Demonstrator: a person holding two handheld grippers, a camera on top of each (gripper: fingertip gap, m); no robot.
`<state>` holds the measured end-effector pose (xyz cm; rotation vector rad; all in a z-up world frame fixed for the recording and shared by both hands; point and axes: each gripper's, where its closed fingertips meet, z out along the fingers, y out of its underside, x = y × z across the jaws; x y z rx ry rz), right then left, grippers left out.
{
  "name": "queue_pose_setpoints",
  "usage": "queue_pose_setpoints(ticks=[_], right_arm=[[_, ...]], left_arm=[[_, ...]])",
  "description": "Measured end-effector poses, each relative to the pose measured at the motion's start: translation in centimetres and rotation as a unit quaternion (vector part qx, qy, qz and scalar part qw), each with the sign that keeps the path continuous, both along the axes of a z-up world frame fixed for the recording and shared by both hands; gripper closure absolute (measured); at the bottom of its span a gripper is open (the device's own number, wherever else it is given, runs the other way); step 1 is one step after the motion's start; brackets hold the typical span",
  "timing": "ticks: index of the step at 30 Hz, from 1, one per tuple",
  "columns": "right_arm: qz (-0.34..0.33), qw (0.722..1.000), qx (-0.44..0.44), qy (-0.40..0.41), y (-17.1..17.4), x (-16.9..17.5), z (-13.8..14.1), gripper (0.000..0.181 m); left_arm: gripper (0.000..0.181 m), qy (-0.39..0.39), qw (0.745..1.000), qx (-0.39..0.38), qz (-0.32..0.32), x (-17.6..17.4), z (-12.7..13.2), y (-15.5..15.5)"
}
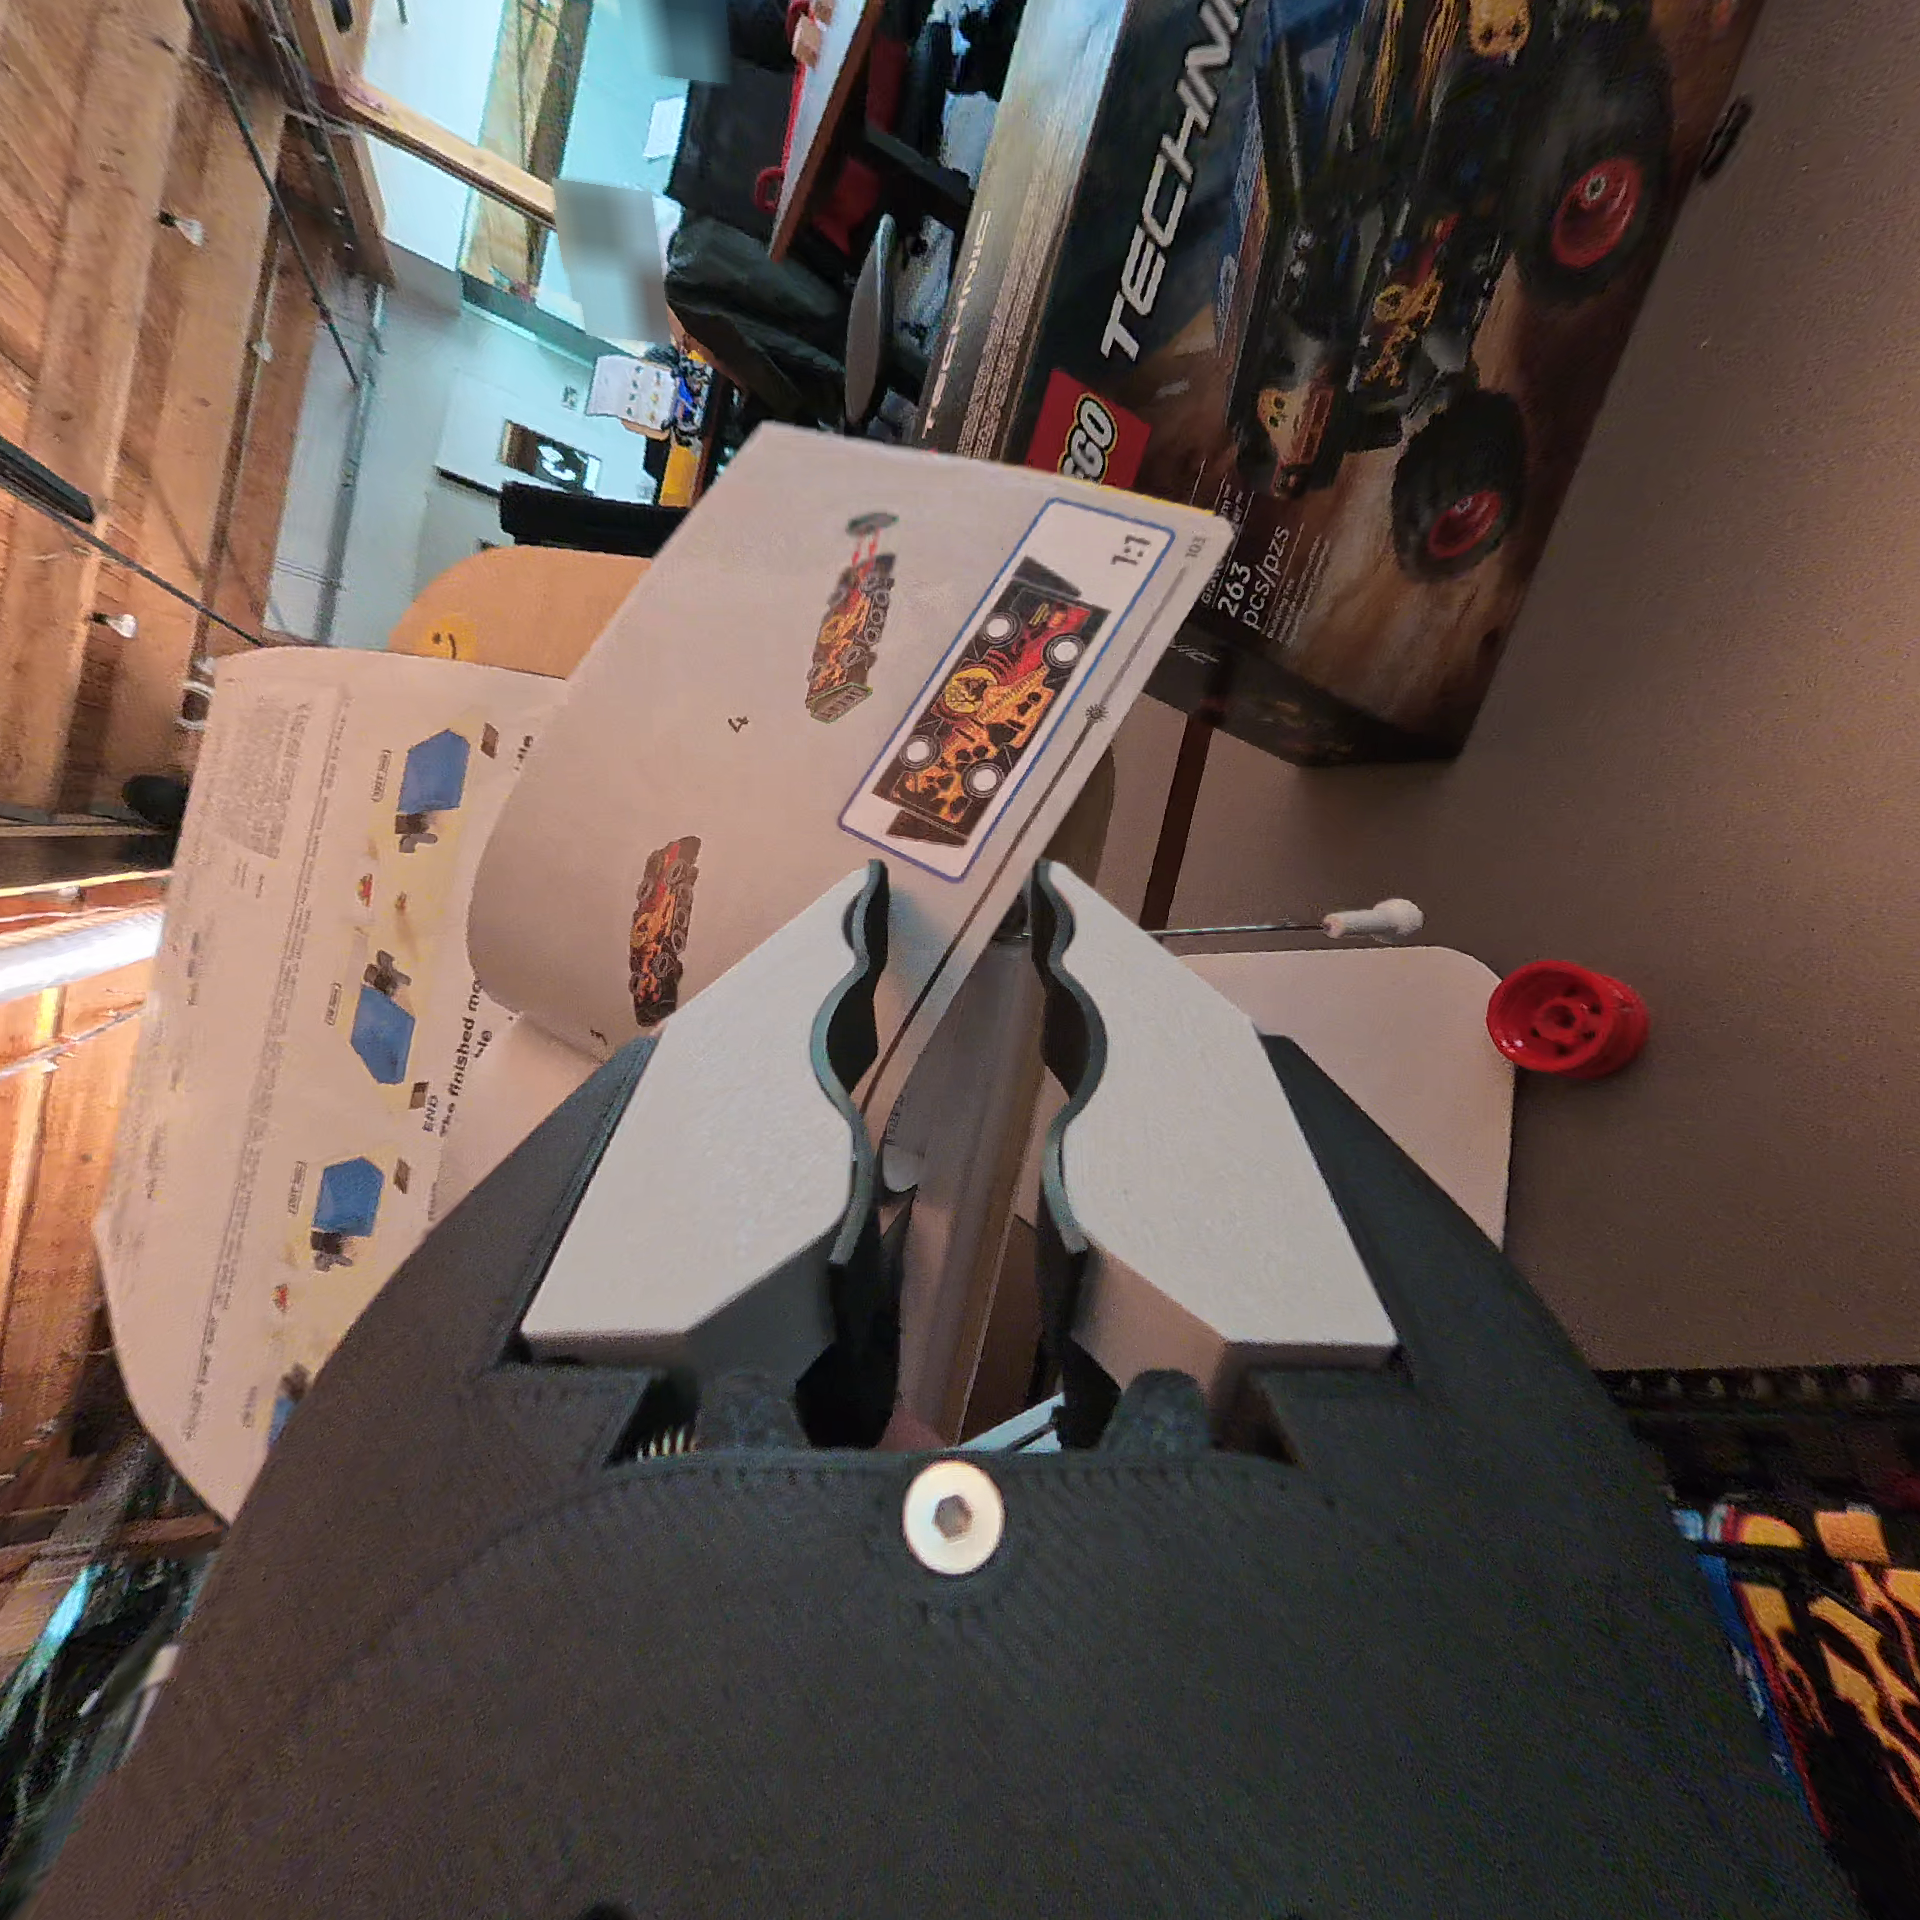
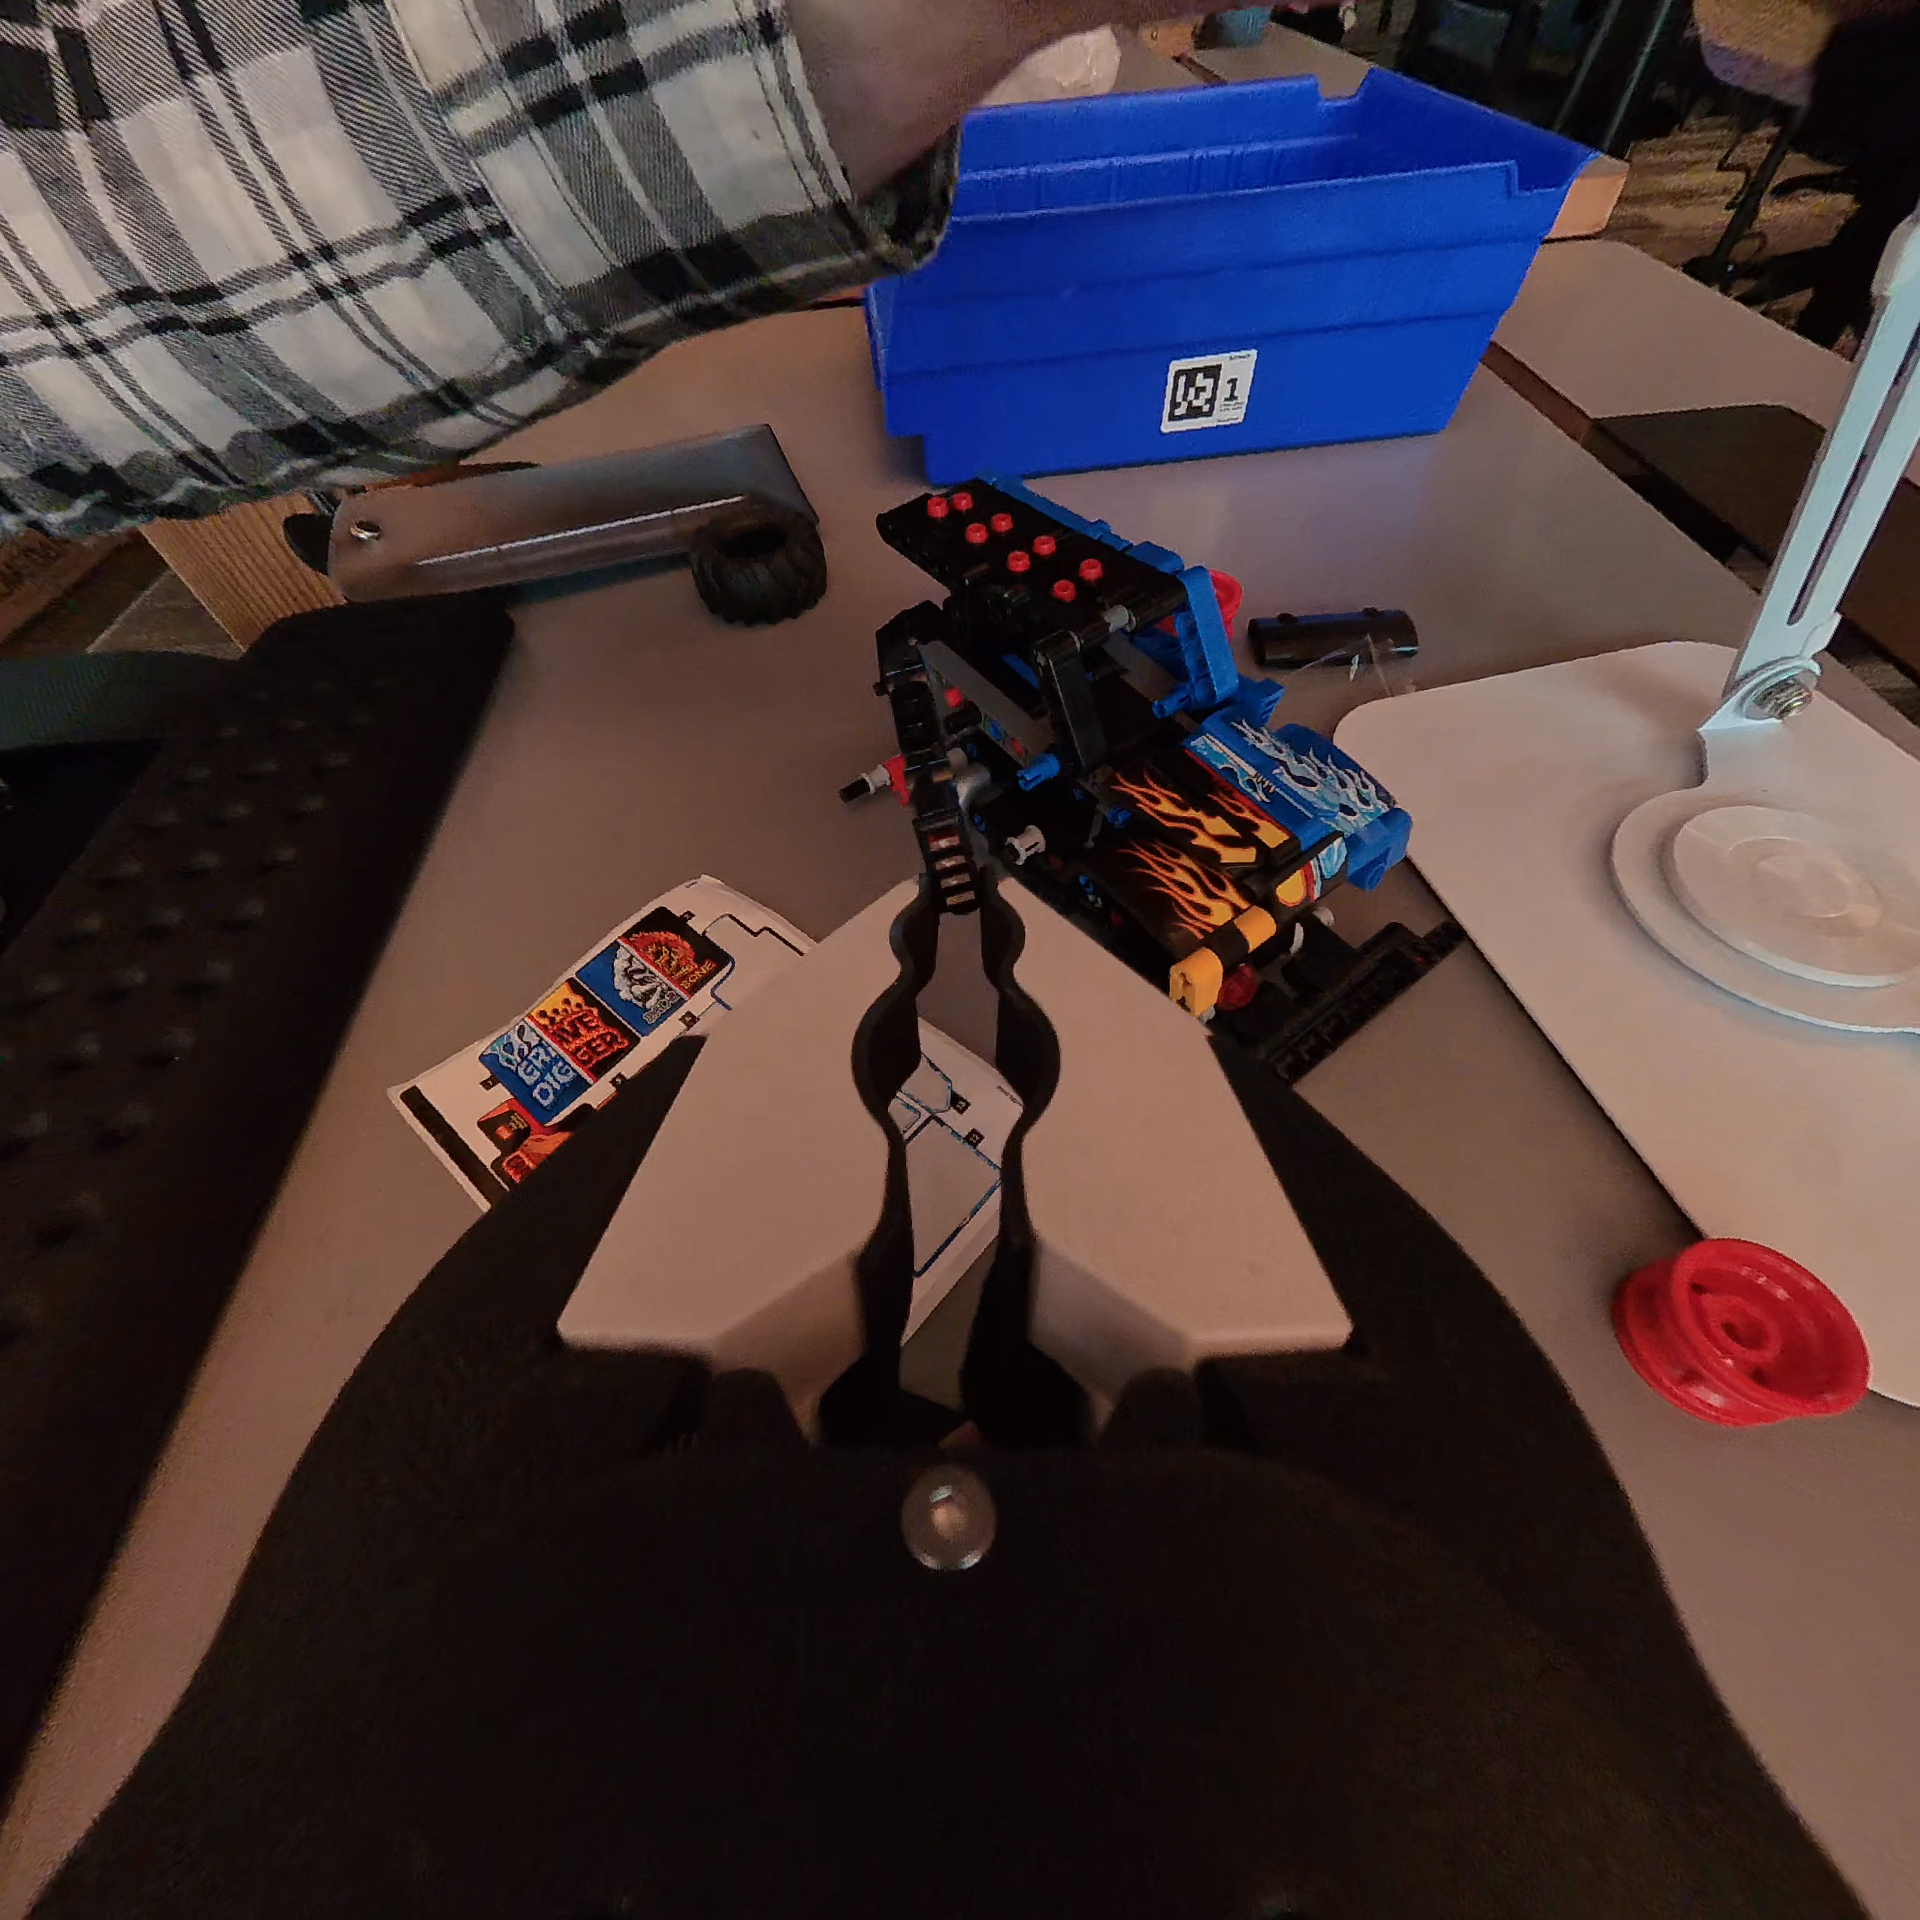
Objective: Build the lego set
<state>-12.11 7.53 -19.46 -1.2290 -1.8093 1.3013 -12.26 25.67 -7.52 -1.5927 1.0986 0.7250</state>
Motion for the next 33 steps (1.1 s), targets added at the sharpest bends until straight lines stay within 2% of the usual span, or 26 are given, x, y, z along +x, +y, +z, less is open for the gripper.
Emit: queue_pose_setpoints(ticks=[10,16,23,27,30,33], right_arm=[[0.002,1.000,0.002,-0.001,-0.2,-0.1,0.0,0.175],[0.002,1.000,0.002,-0.001,-0.2,-0.1,0.0,0.175],[0.004,1.000,0.004,-0.003,-0.2,-0.1,-0.1,0.175],[0.005,1.000,0.004,-0.004,-0.3,-0.1,-0.1,0.175],[0.005,1.000,0.006,-0.005,-0.3,-0.1,-0.2,0.175],[0.004,1.000,0.007,-0.005,-0.3,-0.1,-0.2,0.175]], left_arm=[[0.176,-0.056,0.997,-0.048,0.000,-0.2,-1.0,0.0],[0.174,-0.068,0.995,-0.078,-0.004,-0.4,-1.5,-0.1],[0.180,-0.077,0.994,-0.082,0.001,-0.9,-1.5,0.1],[0.176,-0.065,0.994,-0.082,-0.003,-1.0,-1.7,-0.1],[0.167,-0.043,0.996,-0.084,-0.004,-1.0,-1.9,-0.2],[0.169,-0.027,0.997,-0.077,-0.001,-1.1,-1.9,-0.2]])
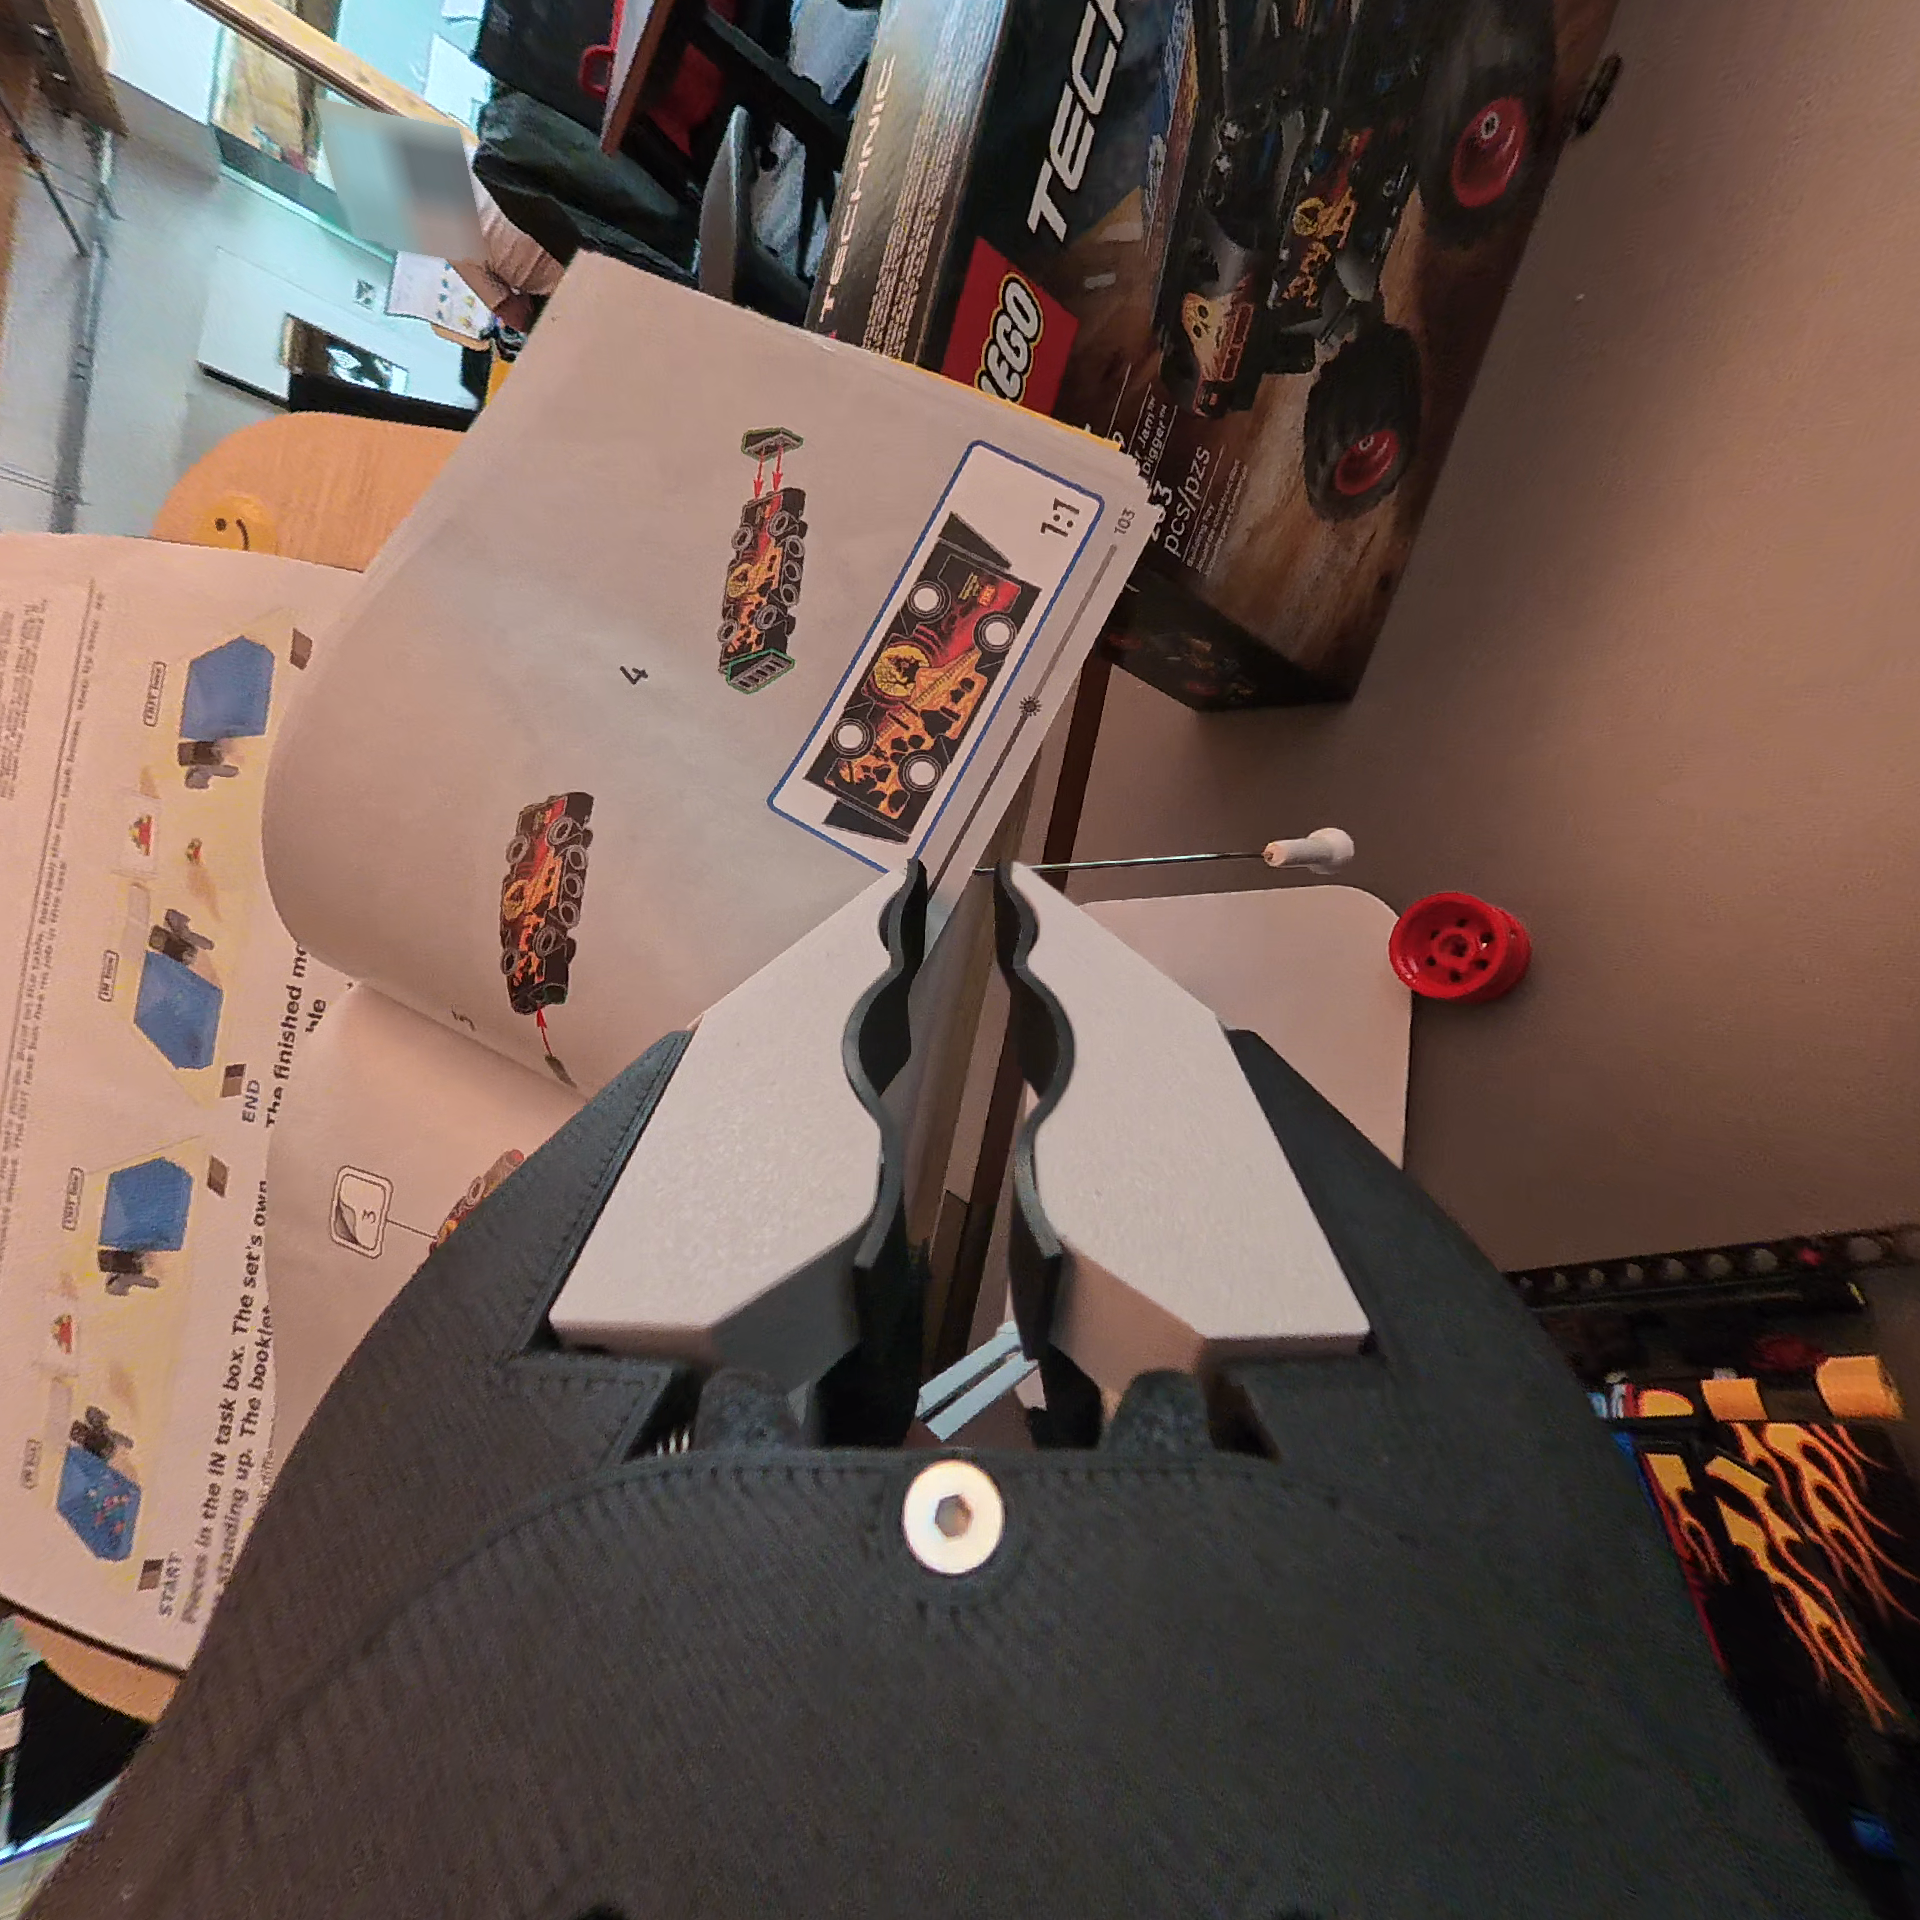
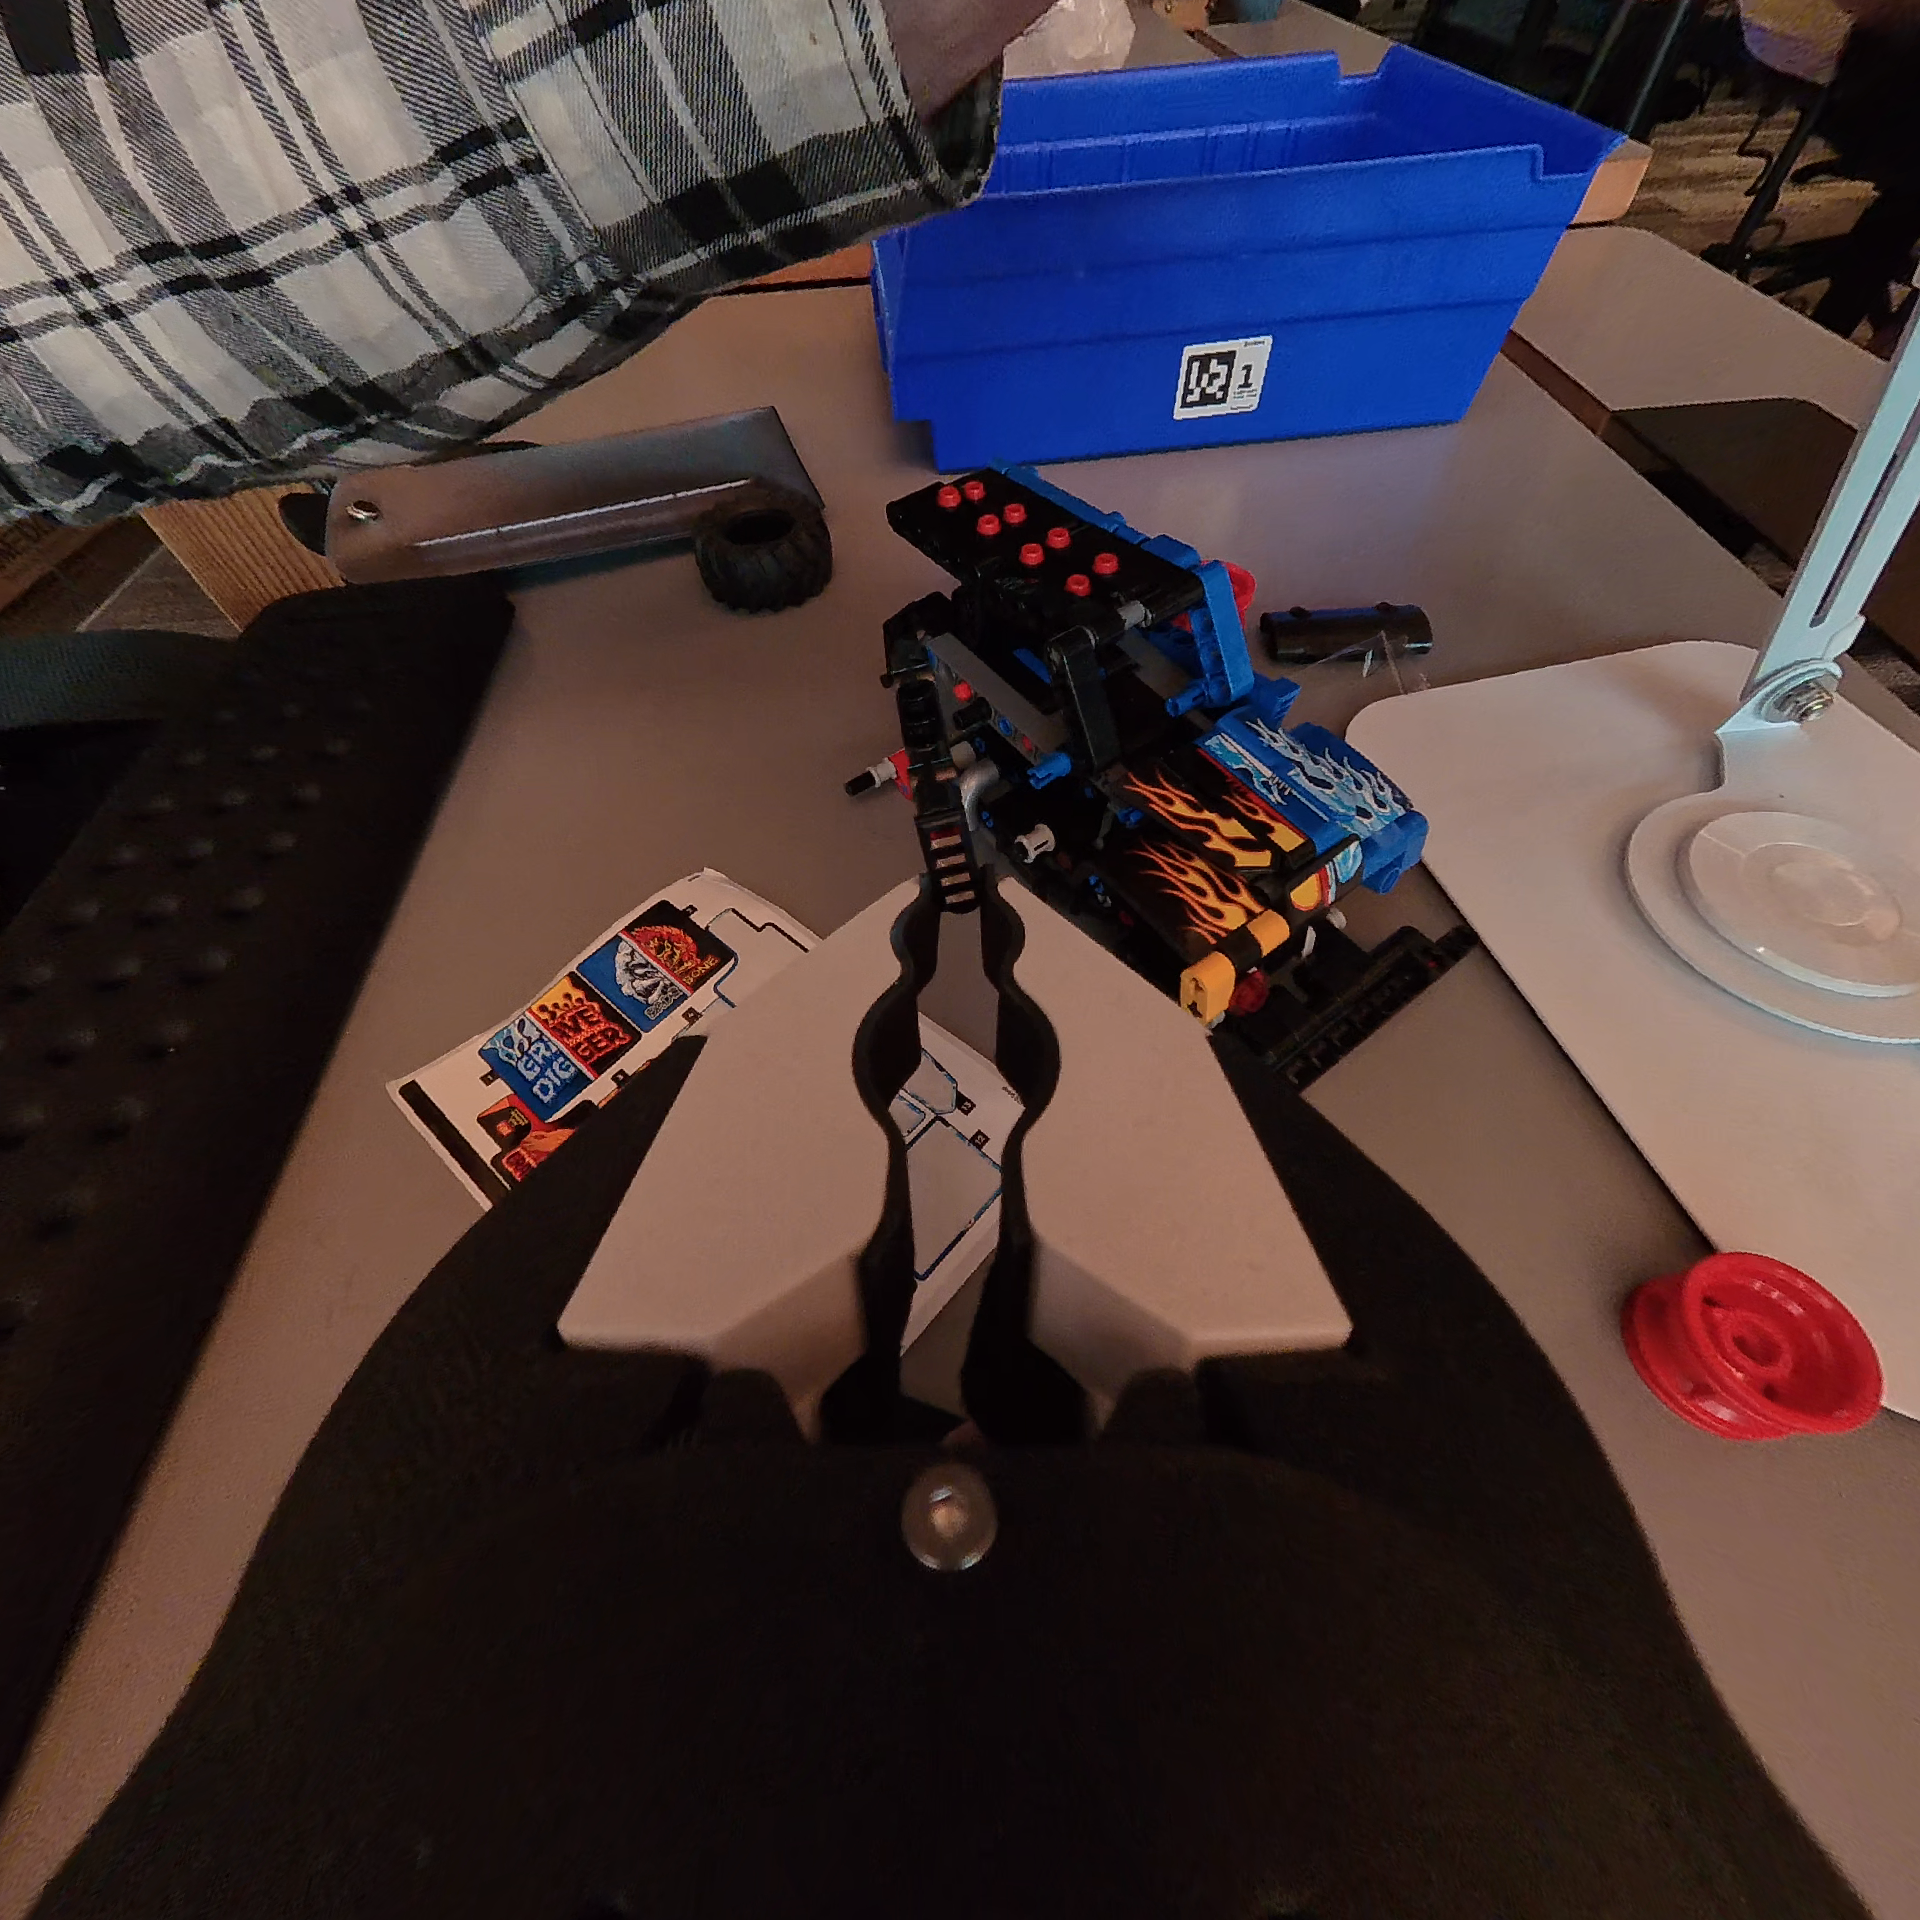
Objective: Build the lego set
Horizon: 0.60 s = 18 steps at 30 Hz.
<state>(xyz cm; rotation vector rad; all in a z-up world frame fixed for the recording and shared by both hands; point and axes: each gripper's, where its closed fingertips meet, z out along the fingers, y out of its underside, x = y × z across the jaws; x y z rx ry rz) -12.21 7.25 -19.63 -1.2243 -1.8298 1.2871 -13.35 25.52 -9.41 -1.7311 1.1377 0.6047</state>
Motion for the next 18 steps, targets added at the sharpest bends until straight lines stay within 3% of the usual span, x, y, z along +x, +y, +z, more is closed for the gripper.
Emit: queue_pose_setpoints(ticks=[12,18], right_arm=[[0.000,1.000,0.000,0.001,0.0,0.0,0.1,0.175],[0.000,1.000,0.000,0.001,0.0,0.0,0.0,0.175]], left_arm=[[0.181,-0.002,1.000,0.013,0.008,-1.0,0.4,-0.4],[0.165,0.010,1.000,0.003,0.003,-0.9,-0.2,-0.6]])
